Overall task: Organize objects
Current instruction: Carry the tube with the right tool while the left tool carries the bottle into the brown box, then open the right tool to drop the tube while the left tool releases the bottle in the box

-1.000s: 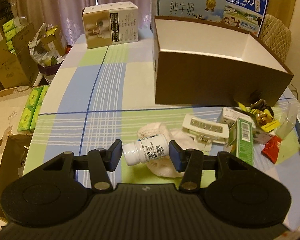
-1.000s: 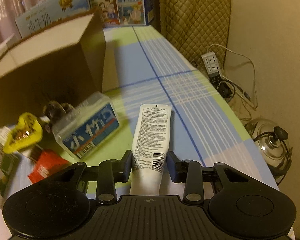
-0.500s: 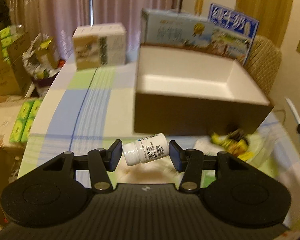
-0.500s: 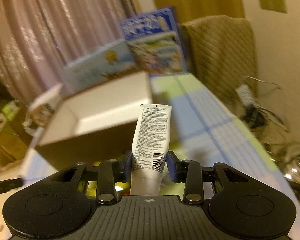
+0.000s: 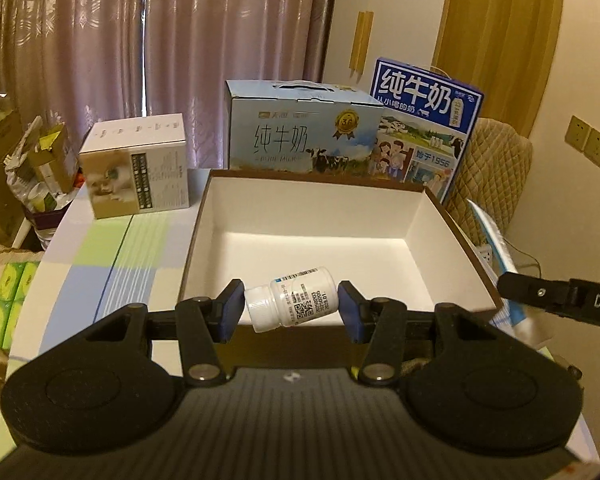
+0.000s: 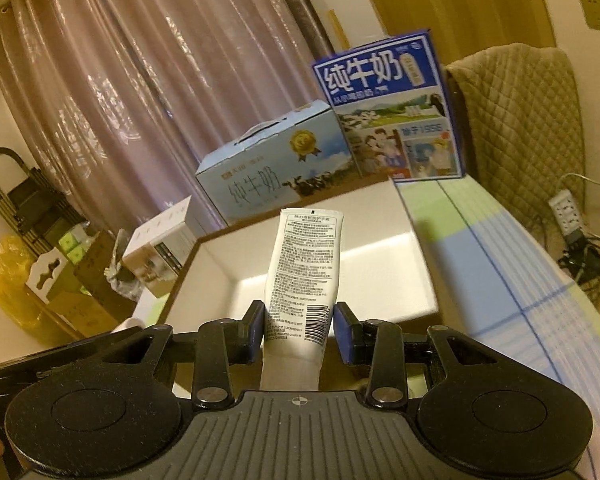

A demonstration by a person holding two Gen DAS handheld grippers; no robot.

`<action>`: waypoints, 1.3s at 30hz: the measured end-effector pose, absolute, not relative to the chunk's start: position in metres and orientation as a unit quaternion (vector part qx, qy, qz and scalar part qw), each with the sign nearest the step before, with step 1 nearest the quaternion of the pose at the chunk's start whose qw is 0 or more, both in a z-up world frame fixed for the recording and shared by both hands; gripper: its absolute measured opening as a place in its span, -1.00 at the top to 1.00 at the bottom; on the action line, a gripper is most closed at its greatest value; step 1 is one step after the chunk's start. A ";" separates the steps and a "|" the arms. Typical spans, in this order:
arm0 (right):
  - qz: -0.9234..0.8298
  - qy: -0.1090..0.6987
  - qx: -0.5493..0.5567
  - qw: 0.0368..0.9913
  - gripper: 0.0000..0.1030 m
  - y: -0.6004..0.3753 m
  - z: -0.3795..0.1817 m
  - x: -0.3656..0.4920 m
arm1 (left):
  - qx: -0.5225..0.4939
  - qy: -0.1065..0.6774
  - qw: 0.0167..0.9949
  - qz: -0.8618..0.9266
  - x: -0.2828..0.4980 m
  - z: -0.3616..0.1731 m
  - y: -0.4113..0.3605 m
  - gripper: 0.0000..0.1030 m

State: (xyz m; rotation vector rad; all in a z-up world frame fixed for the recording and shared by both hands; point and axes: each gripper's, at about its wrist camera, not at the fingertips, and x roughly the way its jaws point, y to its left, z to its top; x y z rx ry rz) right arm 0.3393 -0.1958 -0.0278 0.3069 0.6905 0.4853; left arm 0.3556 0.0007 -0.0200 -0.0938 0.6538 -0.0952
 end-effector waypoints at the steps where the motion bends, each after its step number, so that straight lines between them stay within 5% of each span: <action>1: 0.235 0.335 0.149 0.900 0.35 -0.192 -0.029 0.346 | -0.047 0.323 0.944 -0.044 0.364 -0.022 -0.001 0.10; 19: 0.232 0.383 0.130 0.885 0.34 -0.146 -0.097 0.442 | -0.052 0.358 0.932 -0.032 0.469 -0.083 -0.017 0.10; 39: 0.208 0.429 0.100 0.873 0.34 -0.134 -0.138 0.479 | -0.050 0.394 0.917 -0.034 0.497 -0.129 -0.023 0.09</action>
